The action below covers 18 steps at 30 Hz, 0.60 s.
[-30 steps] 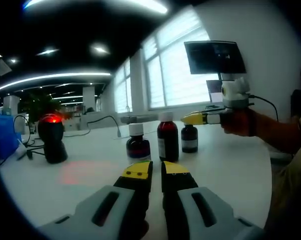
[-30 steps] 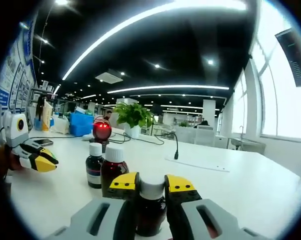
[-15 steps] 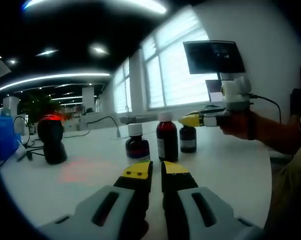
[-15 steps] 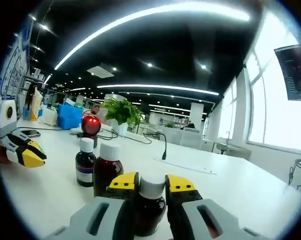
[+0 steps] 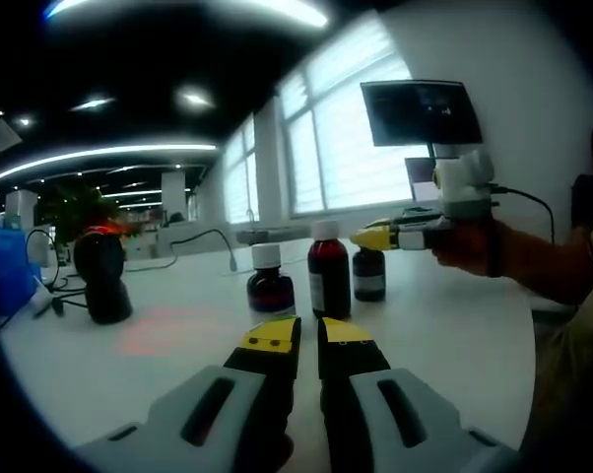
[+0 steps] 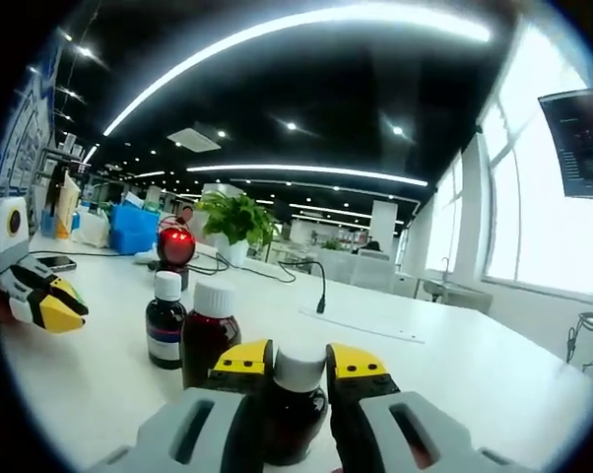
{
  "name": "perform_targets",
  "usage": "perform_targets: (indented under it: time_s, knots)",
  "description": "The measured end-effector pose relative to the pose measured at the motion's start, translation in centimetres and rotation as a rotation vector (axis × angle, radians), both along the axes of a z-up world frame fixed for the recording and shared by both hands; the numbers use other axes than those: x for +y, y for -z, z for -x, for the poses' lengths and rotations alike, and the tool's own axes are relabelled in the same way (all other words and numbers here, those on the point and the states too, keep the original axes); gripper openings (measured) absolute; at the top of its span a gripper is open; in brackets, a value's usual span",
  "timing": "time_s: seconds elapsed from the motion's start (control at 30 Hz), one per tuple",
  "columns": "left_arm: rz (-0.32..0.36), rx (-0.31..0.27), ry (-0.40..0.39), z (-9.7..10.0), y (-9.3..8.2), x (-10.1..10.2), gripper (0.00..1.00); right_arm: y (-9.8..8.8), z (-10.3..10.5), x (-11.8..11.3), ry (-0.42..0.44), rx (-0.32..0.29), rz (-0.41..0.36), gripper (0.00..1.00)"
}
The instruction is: Rotate the medicine bottle to make it face forward pick up the medicine bottle inspect the drug traceability code place the medicine on the table
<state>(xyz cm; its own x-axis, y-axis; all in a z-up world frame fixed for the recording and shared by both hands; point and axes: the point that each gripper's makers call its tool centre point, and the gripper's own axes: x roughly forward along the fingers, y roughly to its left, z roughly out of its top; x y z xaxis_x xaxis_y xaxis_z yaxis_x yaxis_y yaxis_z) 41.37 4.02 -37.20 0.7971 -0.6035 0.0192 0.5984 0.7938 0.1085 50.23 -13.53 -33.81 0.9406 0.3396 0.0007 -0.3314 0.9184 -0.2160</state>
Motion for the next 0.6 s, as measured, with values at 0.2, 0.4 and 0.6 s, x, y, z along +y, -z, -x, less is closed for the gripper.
perform_targets:
  time_s: [0.2, 0.4, 0.6]
  knots:
    - [0.0, 0.001, -0.002, -0.01, 0.03, 0.02, 0.0, -0.37, 0.13, 0.03, -0.036, -0.001, -0.023, 0.21]
    - [-0.002, 0.001, -0.004, -0.01, 0.05, 0.04, 0.0, -0.96, 0.22, -0.08, -0.103, 0.006, -0.065, 0.19]
    - [-0.004, 0.001, -0.005, -0.02, 0.07, 0.04, 0.0, -0.97, 0.36, -0.15, -0.169, 0.03, -0.088, 0.19]
